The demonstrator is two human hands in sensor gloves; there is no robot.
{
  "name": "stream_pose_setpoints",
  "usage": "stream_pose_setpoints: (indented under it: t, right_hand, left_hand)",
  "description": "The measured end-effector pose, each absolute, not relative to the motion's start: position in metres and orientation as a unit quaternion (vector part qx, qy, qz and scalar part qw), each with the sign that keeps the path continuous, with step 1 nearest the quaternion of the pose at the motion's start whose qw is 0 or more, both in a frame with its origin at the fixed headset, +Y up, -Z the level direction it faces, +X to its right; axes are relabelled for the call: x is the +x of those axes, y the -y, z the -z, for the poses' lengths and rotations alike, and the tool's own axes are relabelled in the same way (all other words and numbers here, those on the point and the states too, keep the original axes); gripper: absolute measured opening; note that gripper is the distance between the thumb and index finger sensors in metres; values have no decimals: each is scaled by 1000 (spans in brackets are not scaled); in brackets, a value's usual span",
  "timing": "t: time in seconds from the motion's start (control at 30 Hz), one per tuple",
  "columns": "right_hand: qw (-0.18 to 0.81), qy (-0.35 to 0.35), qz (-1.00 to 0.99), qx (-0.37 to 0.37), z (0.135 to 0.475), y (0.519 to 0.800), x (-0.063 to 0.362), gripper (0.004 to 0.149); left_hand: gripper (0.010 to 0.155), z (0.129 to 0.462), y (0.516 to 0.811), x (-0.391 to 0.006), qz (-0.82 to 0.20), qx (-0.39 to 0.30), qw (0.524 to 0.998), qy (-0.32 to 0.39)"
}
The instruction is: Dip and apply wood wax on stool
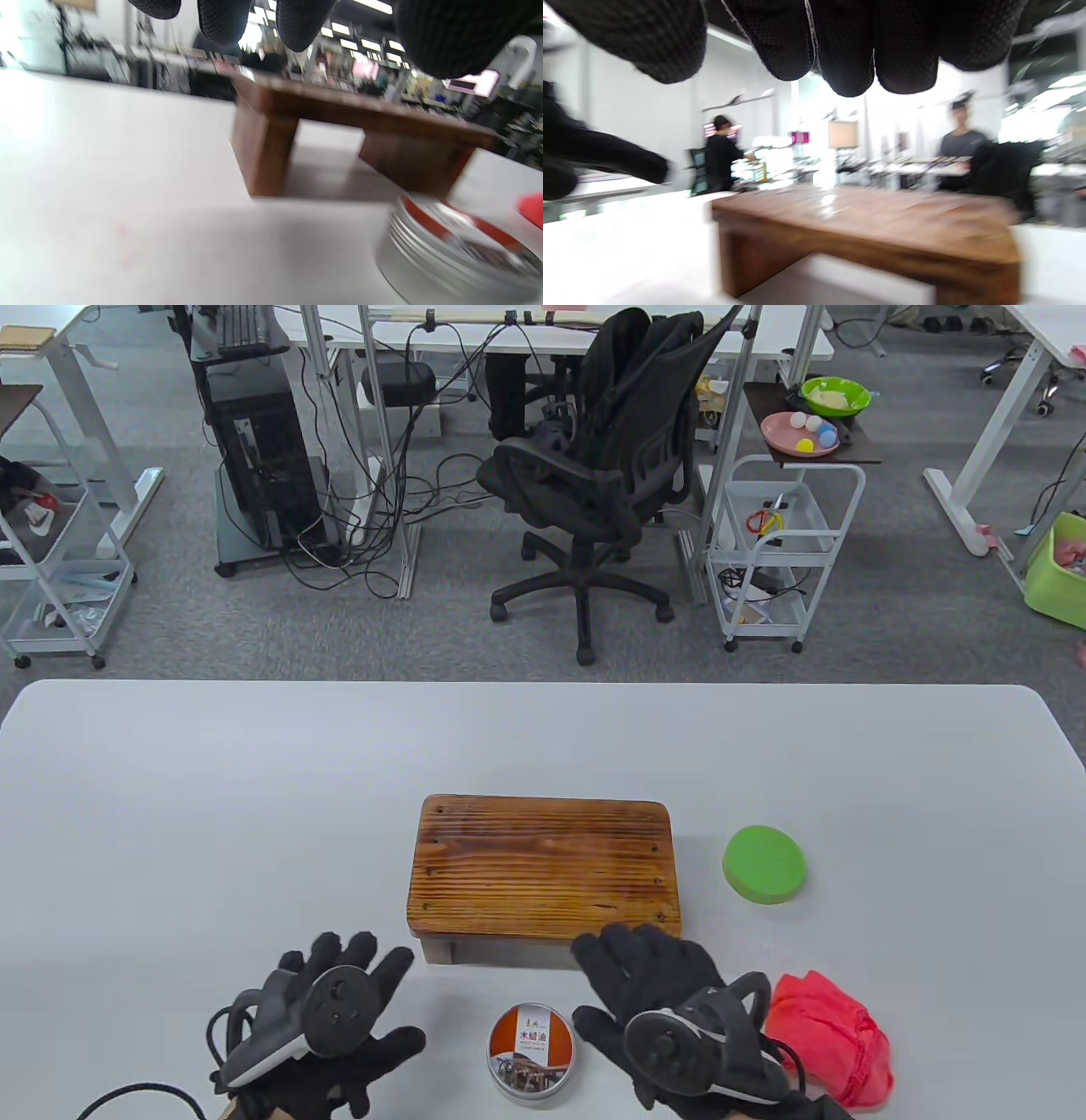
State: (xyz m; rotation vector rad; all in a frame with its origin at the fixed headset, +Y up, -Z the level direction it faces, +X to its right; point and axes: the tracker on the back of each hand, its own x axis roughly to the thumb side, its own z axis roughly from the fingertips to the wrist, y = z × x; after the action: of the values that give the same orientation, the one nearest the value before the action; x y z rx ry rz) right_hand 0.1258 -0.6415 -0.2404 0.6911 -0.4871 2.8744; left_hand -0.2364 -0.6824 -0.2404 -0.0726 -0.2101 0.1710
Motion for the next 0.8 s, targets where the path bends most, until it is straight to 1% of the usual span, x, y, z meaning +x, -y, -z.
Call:
stream_pose_setpoints:
  t: [0.1,0.17,0.23,0.33,0.4,0.47,0.53,0.8]
  right_hand:
    - [90,165,-967,171,248,649,162,85]
    - [111,148,-973,140,254,661,182,93]
    - [121,122,-979,113,259,676,200,101]
    - [120,70,-988,71,264,707,221,111]
    - [108,43,-992,54,265,725,230,114]
    - [136,6,-990,41,268,737,235,115]
    - [140,-5,-989,37,270,740,237,116]
    - [125,2,-992,31,270,743,233,115]
  left_hand:
    - [94,238,665,-266,-138,37,987,70]
    - [102,243,665,-280,-161,62,984,50]
    - [110,250,670,-290,-145,70,987,27]
    - [120,261,688,-297,-130,44,990,2]
    - [122,267,705,-297,-133,17,991,-2]
    - [122,272,721,-295,-126,-20,992,-8]
    - [122,275,731,-294,-114,-48,992,-9]
    - [121,277,742,-298,-110,-62,992,-21]
